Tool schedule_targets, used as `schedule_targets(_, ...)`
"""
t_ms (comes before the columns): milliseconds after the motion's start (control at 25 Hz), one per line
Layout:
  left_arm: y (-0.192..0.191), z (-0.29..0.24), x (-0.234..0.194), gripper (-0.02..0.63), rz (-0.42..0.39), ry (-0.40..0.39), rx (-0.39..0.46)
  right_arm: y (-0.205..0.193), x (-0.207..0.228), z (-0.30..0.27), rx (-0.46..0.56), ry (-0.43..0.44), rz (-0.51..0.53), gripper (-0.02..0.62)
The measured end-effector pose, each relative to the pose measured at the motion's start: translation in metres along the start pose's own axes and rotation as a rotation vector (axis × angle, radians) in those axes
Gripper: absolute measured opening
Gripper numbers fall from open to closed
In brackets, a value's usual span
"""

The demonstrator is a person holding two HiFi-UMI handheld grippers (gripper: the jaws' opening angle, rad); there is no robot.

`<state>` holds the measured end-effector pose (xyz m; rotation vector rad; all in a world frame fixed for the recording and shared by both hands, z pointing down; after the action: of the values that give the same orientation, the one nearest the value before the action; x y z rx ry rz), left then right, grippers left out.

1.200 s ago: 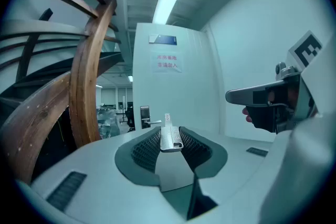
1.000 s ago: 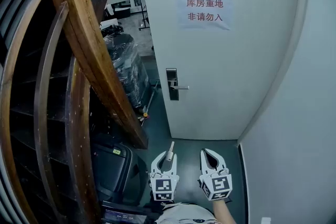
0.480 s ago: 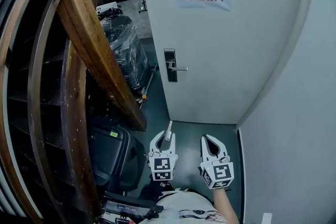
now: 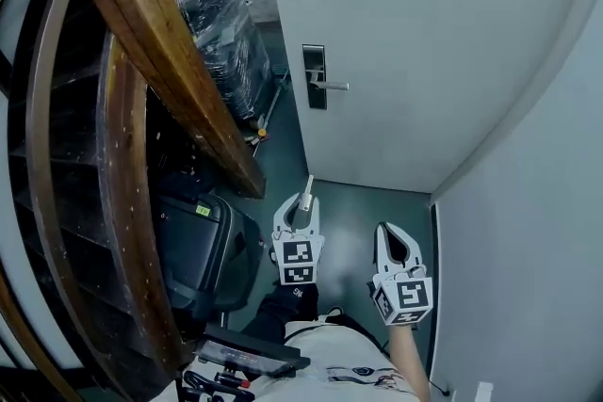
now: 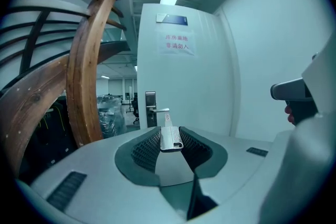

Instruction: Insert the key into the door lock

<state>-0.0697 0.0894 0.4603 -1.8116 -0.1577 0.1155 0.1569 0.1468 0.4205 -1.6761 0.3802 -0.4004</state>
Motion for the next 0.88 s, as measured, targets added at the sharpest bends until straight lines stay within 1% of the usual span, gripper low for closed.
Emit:
schedule_targets(160, 0.002, -0.055, -0.025, 0.117, -0.003, -0.012, -0.004, 0.0, 0.009, -0.044, -0.013, -0.025, 0.005, 0.006)
schedule_targets(360, 0.006, -0.135, -0.053, 0.117, -0.004, -0.05, -0.033, 0.008, 0.018, -0.112, -0.052, -0.059, 0.027, 0.006)
schedule_targets(520, 0.004, -0.191, -0.075, 0.117, -0.016, -0.076, -0.065, 0.008, 0.02, -0.162, -0.073, -0.06, 0.031, 0.006)
schedule_targets(720, -0.014, -0.255, -0.093, 0.117, -0.009, -0.07, -0.096, -0.006, 0.029, -0.207, -0.092, -0.041, 0.049, 0.006)
schedule_targets(880, -0.034, -0.305, -0.099, 0.117, 0.002, -0.059, -0.07, -0.036, 0.047, -0.23, -0.069, -0.049, 0.065, 0.006)
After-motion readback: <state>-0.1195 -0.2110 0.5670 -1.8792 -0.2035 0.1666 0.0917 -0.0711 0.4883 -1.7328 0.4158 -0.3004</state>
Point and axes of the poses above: the fingertips, and each gripper's own axes: z backward along the fingers, x to its right, y out of its top, the point moved 10 cm from there along z, backward along the fingers, and after that the axes turned 3 degrees about z, right-handed, at the moved point
